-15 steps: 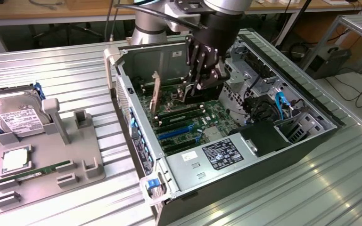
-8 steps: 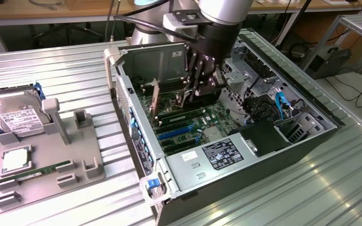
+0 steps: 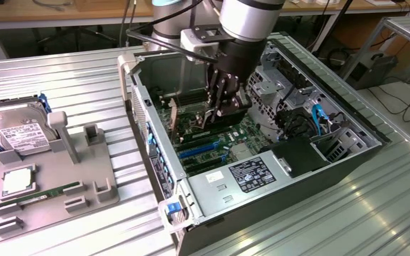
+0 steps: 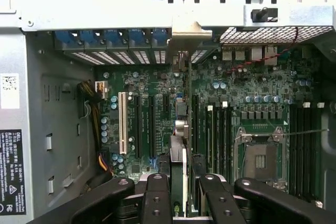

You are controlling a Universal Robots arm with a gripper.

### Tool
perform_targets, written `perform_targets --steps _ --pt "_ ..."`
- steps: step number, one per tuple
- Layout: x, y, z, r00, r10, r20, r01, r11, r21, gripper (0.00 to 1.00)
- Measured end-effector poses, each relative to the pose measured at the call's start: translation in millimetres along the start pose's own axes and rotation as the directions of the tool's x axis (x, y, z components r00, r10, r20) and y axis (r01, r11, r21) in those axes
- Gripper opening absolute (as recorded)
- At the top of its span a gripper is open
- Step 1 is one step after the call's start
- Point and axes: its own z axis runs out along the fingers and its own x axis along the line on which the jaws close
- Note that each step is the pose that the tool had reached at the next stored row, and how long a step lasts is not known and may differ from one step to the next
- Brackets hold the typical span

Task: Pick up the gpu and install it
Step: 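Insert the gpu into the slot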

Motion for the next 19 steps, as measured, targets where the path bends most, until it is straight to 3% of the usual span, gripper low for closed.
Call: perform_targets --steps 6,19 --pt "0.3 0.3 12.5 1.0000 -0.009 0.0000 0.009 0.9999 0.0057 0.26" --pt "0.5 -1.2 42.4 1.0000 -0.006 0.0009 0.006 1.0000 0.0058 0.26"
